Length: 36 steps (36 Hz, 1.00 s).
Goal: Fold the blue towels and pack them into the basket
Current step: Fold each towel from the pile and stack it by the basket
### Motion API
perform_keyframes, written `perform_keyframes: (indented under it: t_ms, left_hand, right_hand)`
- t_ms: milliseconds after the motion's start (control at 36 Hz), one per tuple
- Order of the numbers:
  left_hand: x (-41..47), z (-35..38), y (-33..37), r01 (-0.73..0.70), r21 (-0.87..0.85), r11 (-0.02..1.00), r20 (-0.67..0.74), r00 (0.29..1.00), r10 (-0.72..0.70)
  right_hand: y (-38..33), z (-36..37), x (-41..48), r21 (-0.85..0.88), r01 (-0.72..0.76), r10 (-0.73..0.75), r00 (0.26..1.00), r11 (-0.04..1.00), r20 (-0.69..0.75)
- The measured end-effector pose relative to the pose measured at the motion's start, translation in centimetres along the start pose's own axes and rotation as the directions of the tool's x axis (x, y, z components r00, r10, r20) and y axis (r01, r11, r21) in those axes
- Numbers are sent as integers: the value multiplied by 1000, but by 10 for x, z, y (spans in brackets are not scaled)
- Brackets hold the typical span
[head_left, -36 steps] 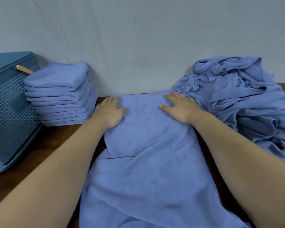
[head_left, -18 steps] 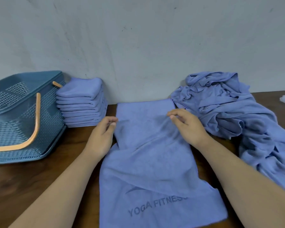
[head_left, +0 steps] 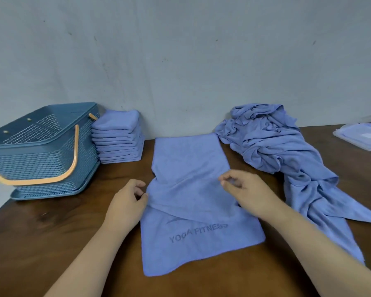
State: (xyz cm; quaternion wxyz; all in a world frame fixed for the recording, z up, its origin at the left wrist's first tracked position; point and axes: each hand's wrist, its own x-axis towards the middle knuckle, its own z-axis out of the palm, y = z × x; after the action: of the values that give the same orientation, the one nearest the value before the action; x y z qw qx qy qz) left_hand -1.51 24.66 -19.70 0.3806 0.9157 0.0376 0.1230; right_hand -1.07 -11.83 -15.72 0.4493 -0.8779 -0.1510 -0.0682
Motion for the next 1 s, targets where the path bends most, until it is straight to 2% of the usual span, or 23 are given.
perform_keyframes:
  t_ms: [83, 250, 389, 472, 583, 694, 806, 917, 1000]
  left_hand:
    - [-9, -2, 0, 39, -43, 998, 7, 999, -39]
    - [-17, -7, 7, 48, -110, 993, -55, 997, -54]
    - [-34, -11, 15, -77, -48, 996, -81, 994, 73]
    - [-62, -24, 19, -224, -74, 972, -6, 975, 224]
    - [-106, -45, 18, -385, -136, 913, 243, 880, 407]
    - [-127, -58, 20, -432, -119, 894, 382, 811, 443]
    - [-131, -56, 21, -450, -99, 887, 376, 809, 452]
    - [-129, -50, 17, -442, -100, 891, 319, 834, 450]
    - [-127, -48, 13, -428, -109, 897, 319, 840, 439]
  right_hand:
    - [12, 6, -48, -110, 20, -23, 999, 994, -30]
    - [21, 5, -89, -160, -4, -18, 991, 987, -132]
    - [11, 4, -97, -118, 19, -30, 995, 993, -99]
    - [6, 1, -102, -157, 67, -72, 997, 985, -29]
    - [3, -3, -115, -149, 129, -130, 991, 980, 1]
    - [0, -8, -125, -246, 227, -239, 971, 942, -20]
    - [3, -4, -132, -405, 237, -244, 969, 883, 36]
    - [4, 0, -129, -500, 205, -238, 971, 841, -3]
    - [3, 2, -130, -542, 234, -279, 960, 807, 0]
